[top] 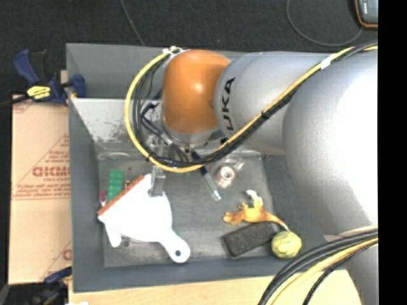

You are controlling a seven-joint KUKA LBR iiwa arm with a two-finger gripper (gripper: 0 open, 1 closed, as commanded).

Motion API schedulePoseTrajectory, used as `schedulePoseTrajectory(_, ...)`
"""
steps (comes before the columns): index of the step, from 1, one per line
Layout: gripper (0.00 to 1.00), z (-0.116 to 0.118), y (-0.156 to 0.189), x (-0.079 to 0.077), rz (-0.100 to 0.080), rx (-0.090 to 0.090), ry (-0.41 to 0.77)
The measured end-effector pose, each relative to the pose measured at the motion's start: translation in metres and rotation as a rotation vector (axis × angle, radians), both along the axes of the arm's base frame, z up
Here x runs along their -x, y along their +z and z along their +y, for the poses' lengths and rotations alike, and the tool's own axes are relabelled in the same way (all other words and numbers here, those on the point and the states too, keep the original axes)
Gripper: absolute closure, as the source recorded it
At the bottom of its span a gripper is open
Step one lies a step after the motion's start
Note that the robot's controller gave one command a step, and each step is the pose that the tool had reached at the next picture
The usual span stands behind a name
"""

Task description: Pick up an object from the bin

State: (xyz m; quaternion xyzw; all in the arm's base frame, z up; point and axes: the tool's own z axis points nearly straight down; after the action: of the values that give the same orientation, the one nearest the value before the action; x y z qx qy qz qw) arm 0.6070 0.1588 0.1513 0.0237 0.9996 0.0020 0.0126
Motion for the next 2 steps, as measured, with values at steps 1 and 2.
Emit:
schedulePoseTrajectory(1, 0.0, 0.01, -0.052, 0.132, 0.04, 0.004, -0.034)
schedulePoseTrajectory(2, 0.0, -0.007, -0.079, 0.025, -0.01, -0.001, 0.008)
